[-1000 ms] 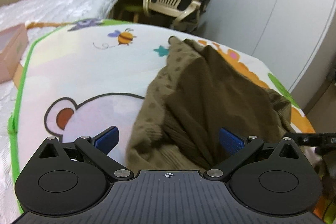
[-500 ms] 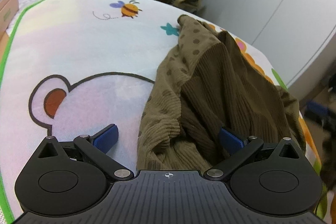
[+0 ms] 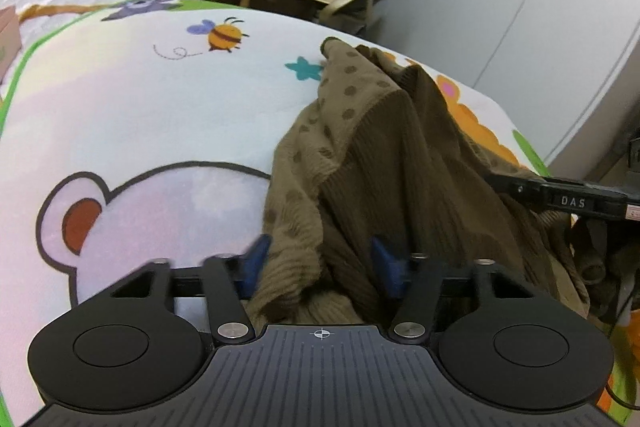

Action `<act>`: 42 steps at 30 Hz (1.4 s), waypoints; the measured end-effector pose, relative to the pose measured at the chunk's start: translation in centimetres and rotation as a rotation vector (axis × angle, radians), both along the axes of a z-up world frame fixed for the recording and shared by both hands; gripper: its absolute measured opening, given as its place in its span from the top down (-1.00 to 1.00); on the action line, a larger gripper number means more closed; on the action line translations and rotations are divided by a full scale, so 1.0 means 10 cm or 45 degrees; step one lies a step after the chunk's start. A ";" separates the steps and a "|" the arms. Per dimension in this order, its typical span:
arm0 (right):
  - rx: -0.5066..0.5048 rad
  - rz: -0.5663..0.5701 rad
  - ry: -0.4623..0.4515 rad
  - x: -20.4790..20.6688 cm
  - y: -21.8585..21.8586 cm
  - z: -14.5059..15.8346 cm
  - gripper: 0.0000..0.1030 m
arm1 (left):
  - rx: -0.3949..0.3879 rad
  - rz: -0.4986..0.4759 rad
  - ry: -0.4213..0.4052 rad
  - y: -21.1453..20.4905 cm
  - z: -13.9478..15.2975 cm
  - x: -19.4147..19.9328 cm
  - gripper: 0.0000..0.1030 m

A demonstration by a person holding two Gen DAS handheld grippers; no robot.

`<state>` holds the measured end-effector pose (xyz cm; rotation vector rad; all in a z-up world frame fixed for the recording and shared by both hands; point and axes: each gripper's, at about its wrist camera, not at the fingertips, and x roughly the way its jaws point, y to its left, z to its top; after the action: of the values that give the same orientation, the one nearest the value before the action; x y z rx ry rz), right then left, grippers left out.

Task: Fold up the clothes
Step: 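Grasp the dress shoulder with the right gripper while the left gripper grasps the other shoulder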

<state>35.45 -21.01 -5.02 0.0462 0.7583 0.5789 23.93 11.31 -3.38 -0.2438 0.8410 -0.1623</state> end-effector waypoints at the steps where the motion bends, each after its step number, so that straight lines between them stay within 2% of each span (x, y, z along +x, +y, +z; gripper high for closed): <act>1: -0.009 0.008 0.005 -0.07 -0.01 0.01 0.19 | 0.007 -0.008 0.002 -0.03 0.01 -0.04 0.14; 4: -0.065 0.042 -0.007 -0.36 -0.11 0.03 0.21 | 0.035 -0.090 0.019 -0.20 0.04 -0.27 0.17; 6: -0.121 0.066 -0.035 -0.59 -0.20 0.05 0.21 | 0.067 -0.155 0.030 -0.32 0.06 -0.49 0.10; 9: -0.244 0.063 -0.175 -0.90 -0.28 0.20 0.21 | 0.048 -0.132 0.042 -0.31 0.09 -0.65 -0.05; 11: -0.248 0.166 -0.246 -1.21 -0.25 0.34 0.19 | 0.019 -0.071 0.022 -0.23 0.18 -0.70 -0.07; 13: -0.214 0.315 -0.301 -1.55 -0.19 0.48 0.00 | -0.015 -0.029 -0.018 -0.15 0.30 -0.78 -0.29; 14: -0.197 0.390 -0.328 -1.72 -0.16 0.56 -0.20 | -0.022 -0.016 -0.034 -0.13 0.35 -0.81 -0.45; 15: -0.180 0.464 -0.355 -1.90 -0.13 0.63 -0.31 | -0.027 -0.004 -0.050 -0.11 0.40 -0.84 -0.48; 17: -0.158 0.616 -0.396 -2.22 -0.04 0.74 -0.31 | -0.027 0.012 -0.065 -0.09 0.47 -0.89 -0.51; 20: -0.224 0.838 -0.404 -2.51 0.27 0.58 -0.31 | -0.033 0.037 -0.060 -0.08 0.54 -0.94 -0.53; 25: -0.355 0.949 -0.489 -2.62 0.70 0.30 -0.29 | -0.038 0.048 -0.093 -0.10 0.67 -1.06 -0.65; 26: -0.388 0.943 -0.509 -2.61 0.75 0.25 0.02 | -0.040 0.046 -0.103 -0.10 0.71 -1.08 -0.67; 27: -0.416 0.927 -0.529 -2.60 0.78 0.23 0.44 | -0.037 0.043 -0.113 -0.11 0.75 -1.10 -0.70; 28: -0.415 0.905 -0.532 -2.56 0.77 0.25 0.49 | -0.035 0.037 -0.126 -0.12 0.79 -1.12 -0.72; 30: -0.307 0.766 -0.531 -2.37 0.58 0.46 0.67 | -0.035 0.019 -0.145 -0.14 0.86 -1.15 -0.81; 33: -0.165 0.455 -0.578 -2.04 0.10 0.82 0.69 | -0.064 -0.025 -0.130 -0.25 0.87 -1.13 -0.81; 37: -0.033 -0.032 -0.661 -1.57 -0.72 1.28 0.70 | -0.160 -0.190 0.017 -0.63 0.66 -0.97 -0.82; 39: -0.023 -0.211 -0.692 -1.39 -1.06 1.34 0.70 | -0.120 -0.232 0.101 -0.86 0.49 -0.86 -0.82; 41: -0.021 -0.326 -0.700 -1.26 -1.31 1.32 0.70 | -0.058 -0.256 0.182 -1.08 0.30 -0.76 -0.82; 42: -0.015 -0.356 -0.688 -1.22 -1.38 1.28 0.70 | -0.021 -0.257 0.205 -1.15 0.22 -0.73 -0.75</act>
<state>23.28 -34.76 7.79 -0.0160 0.2219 0.2967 16.67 -0.14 -1.21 -0.1885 1.0242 -0.3416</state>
